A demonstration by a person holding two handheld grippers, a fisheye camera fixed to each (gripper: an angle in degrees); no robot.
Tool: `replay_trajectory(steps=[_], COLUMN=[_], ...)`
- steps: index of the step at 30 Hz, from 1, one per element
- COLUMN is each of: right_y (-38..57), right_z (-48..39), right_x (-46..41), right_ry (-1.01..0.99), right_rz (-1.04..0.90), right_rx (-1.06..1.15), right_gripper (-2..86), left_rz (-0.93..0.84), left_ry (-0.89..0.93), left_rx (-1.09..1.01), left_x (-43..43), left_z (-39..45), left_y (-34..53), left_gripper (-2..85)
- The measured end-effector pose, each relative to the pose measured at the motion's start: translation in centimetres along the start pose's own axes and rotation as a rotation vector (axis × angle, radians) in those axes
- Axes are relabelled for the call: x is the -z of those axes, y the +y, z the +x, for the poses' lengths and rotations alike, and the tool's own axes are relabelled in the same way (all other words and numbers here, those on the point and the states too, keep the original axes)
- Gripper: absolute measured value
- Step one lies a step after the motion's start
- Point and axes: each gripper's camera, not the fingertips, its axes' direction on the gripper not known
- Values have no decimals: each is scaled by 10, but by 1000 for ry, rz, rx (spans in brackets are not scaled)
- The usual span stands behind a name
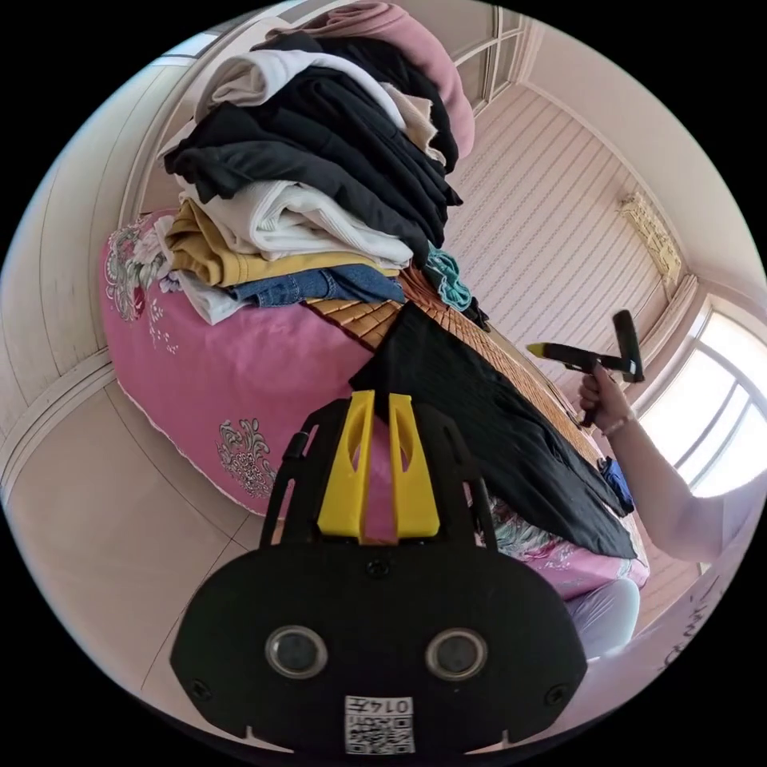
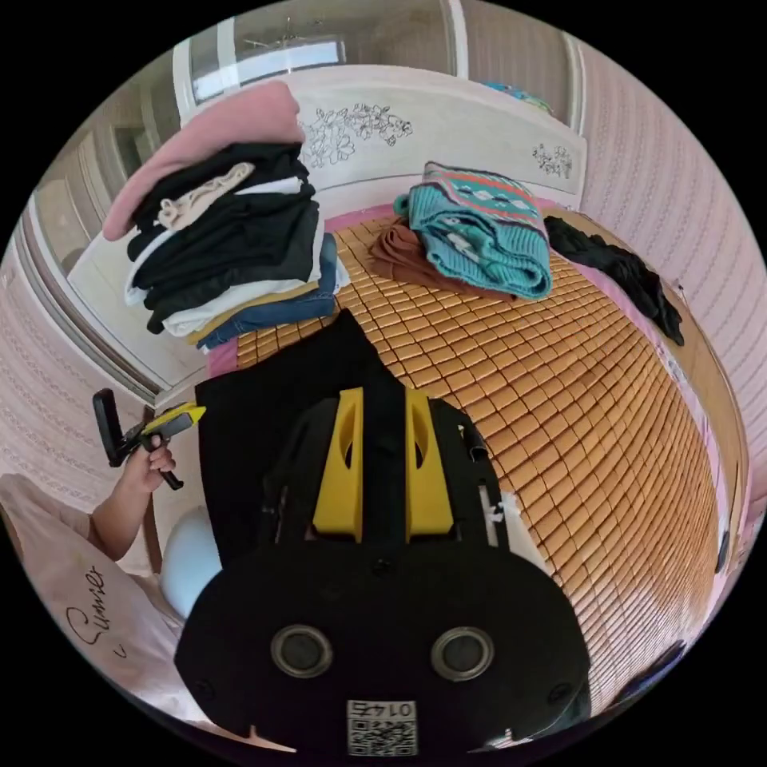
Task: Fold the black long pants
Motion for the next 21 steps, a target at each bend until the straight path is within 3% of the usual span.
replay_trajectory(steps=[2, 4, 10, 14, 17, 21], right_y=[76, 195, 444, 537, 585, 637], right_z=[20, 32, 37, 22, 24, 36], right_x=[61, 138, 259, 283, 289, 301], right_ry=[32, 192, 446, 494, 505, 451], right_rz=[154, 360, 362, 421, 446, 626], right_rx=[-112, -234, -747, -950, -1066, -1188], right_gripper=[58, 36, 45, 64, 76, 85], left_rz=[-20, -34, 4, -7, -64, -107], left_ry=[-11, -11, -98, -146, -67, -26], left_rx=[9, 45, 97, 73, 81, 56], left_x=[1, 4, 23, 13, -7, -26], left_z=[0, -3, -1, 21, 32, 48], left_y=[2, 1, -3, -9, -13, -20], left_gripper=[35, 31, 29, 104, 113, 112])
